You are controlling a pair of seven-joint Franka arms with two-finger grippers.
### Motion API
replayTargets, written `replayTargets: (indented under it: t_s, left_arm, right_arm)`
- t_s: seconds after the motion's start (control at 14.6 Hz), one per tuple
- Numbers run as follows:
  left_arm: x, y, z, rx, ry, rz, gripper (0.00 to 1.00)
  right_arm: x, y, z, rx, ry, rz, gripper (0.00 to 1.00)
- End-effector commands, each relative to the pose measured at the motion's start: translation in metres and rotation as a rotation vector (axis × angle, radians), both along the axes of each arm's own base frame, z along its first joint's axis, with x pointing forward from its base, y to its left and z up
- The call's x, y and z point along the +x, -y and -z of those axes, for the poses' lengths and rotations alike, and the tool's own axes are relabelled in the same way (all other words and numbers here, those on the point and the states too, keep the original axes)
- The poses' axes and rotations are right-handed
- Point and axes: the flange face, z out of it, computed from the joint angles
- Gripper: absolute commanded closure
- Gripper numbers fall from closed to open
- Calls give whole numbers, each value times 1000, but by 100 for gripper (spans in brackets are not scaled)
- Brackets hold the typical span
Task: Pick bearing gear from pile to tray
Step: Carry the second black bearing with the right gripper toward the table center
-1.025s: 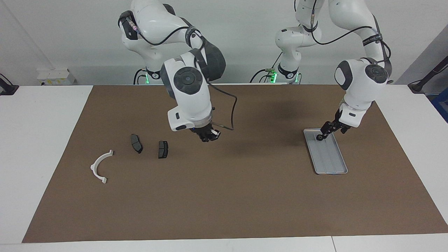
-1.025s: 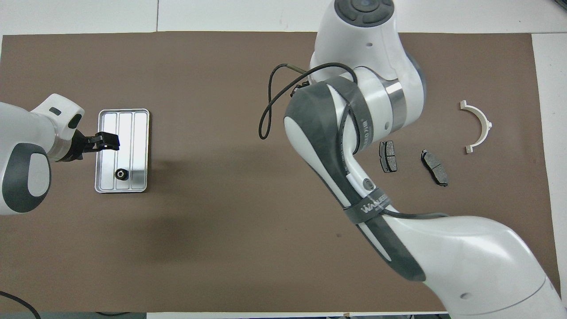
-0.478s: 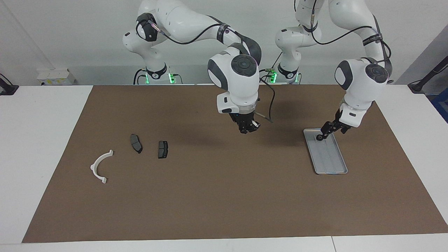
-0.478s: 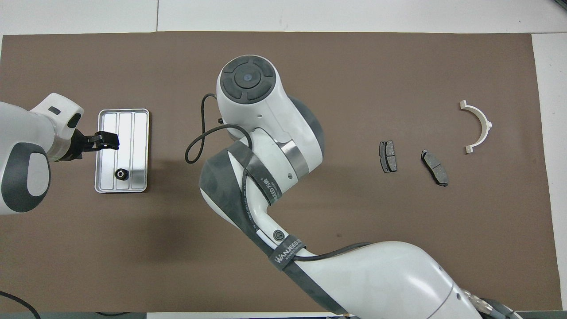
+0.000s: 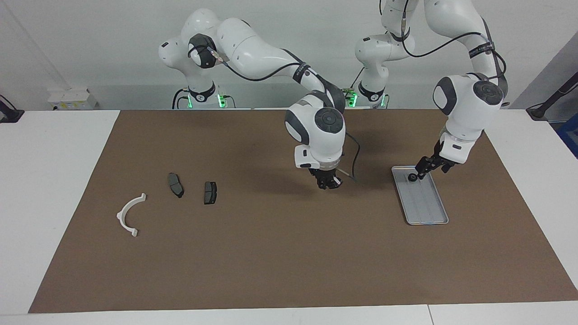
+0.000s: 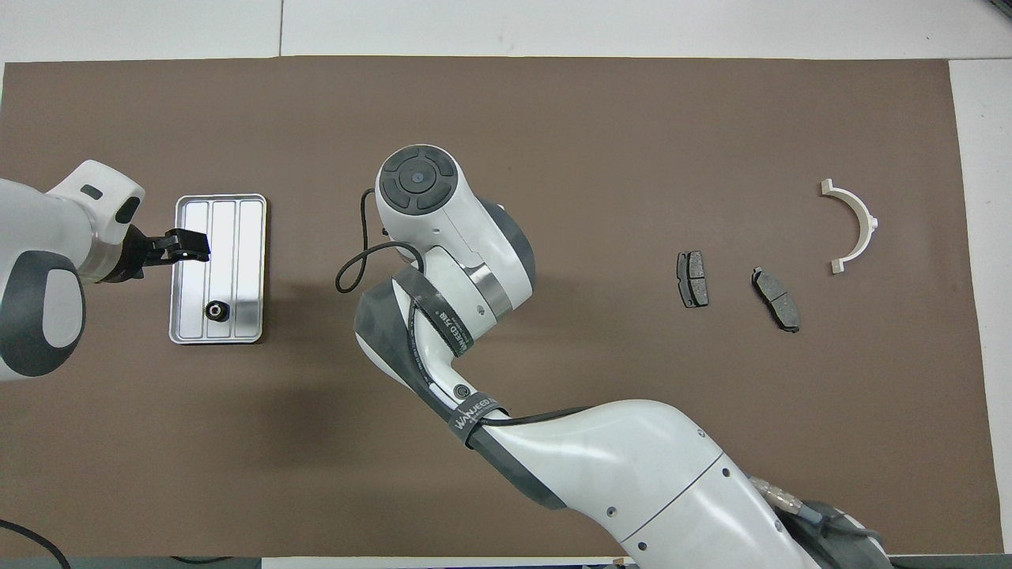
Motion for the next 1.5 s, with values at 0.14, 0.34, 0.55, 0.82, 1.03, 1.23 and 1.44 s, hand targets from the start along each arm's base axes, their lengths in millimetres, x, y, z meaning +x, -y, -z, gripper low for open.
replayTargets:
  t_s: [0.14,0.34,0.55,0.82,1.03,1.23,1.44]
  left_arm:
    - [2,2,-4,-3,7,-9,0]
    - [1,3,-4,-3,10,-9,0]
    - [1,3,-4,-4,10,-25,0]
    - [2,9,-3,-6,15,-24,0]
    - [2,10,-3,-8,18,-32,0]
    - [3,11,-3,-11,21,-34,0]
    - [6,28,-4,-28,47,-80,0]
  right_arm:
    - [2,-8,26,-2,14,23,94]
    - [3,-8,37,-5,18,28,93]
    - [-3,-14,49,-36,24,20,87]
    - [1,-16,51,-24,58,31,53]
    - [5,-10,34,-14,65,30,0]
    - [17,10,-15,10,81,28,0]
    - [30,49,-88,49,106,-18,0]
